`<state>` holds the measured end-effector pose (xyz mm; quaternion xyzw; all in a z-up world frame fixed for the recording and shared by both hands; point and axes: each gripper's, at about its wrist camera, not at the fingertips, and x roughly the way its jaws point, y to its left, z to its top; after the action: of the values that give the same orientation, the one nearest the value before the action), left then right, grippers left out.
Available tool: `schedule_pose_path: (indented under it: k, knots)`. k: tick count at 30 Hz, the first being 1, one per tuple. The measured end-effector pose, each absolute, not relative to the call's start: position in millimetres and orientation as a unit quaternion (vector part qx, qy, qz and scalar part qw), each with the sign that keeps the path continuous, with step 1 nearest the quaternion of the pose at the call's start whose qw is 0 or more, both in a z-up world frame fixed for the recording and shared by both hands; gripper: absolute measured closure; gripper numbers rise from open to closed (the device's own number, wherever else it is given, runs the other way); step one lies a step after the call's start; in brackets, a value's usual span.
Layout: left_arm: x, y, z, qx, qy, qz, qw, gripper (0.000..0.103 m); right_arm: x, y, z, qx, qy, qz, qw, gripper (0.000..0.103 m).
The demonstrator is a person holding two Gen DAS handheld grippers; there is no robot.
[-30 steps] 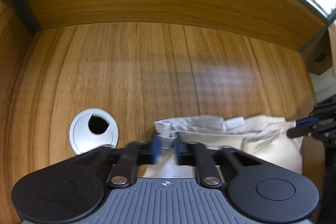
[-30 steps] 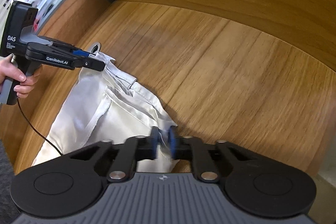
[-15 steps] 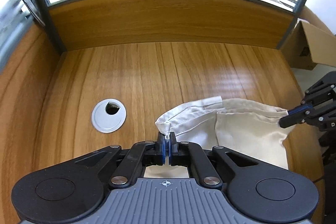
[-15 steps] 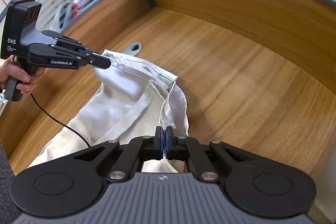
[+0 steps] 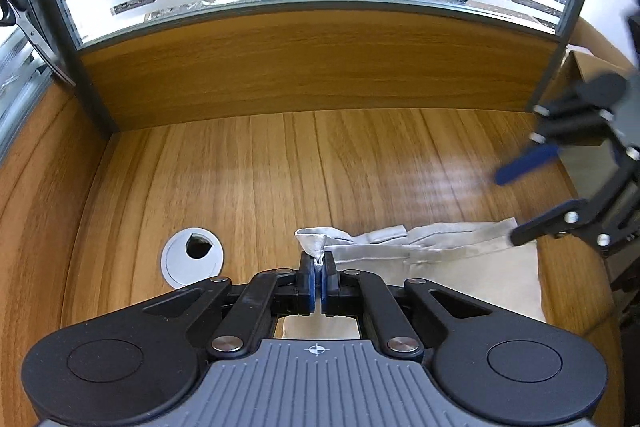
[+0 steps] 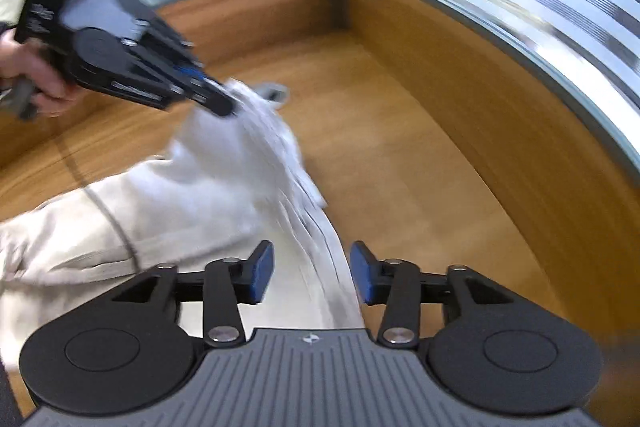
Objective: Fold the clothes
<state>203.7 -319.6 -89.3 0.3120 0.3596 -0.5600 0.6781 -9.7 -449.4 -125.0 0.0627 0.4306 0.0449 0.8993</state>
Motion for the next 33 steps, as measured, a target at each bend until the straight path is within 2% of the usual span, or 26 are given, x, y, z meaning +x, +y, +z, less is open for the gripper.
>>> schedule_pose_path:
  k: [11,19,21,23,25,27,29,31,33]
  knots:
    - [196,-327,-80,0.335,0.352,-0.585,0.65,0.098,97,-475,-149,0.002,0.416,0.236,0.878,0.047]
    - [196,-325,-74,0.336,0.361,-0.608,0.622,0.098,129,-458,-162,-0.031,0.408,0.307,0.859,0.051]
    - [197,-324,-75,0.341,0.361,-0.609,0.619,0.098,130,-456,-163,-0.036,0.398,0.314,0.861,0.06]
    - [198,-324,-77,0.344,0.363,-0.605,0.62,0.097,129,-455,-163,-0.04,0.393,0.321,0.861,0.085]
    - [199,-323,-79,0.349,0.363,-0.604,0.618,0.096,129,-453,-163,-0.044,0.39,0.322,0.862,0.095]
    - [201,-323,-81,0.355,0.361,-0.604,0.616,0.09,126,-450,-161,-0.056,0.384,0.319,0.865,0.097]
    - [201,-323,-85,0.36,0.361,-0.601,0.615,0.071,120,-447,-159,-0.062,0.377,0.319,0.867,0.097]
    - [202,-325,-88,0.365,0.361,-0.602,0.612,0.061,117,-444,-156,-0.068,0.374,0.318,0.869,0.097]
    - [203,-326,-91,0.366,0.36,-0.605,0.609,0.061,113,-440,-154,-0.076,0.371,0.316,0.87,0.097]
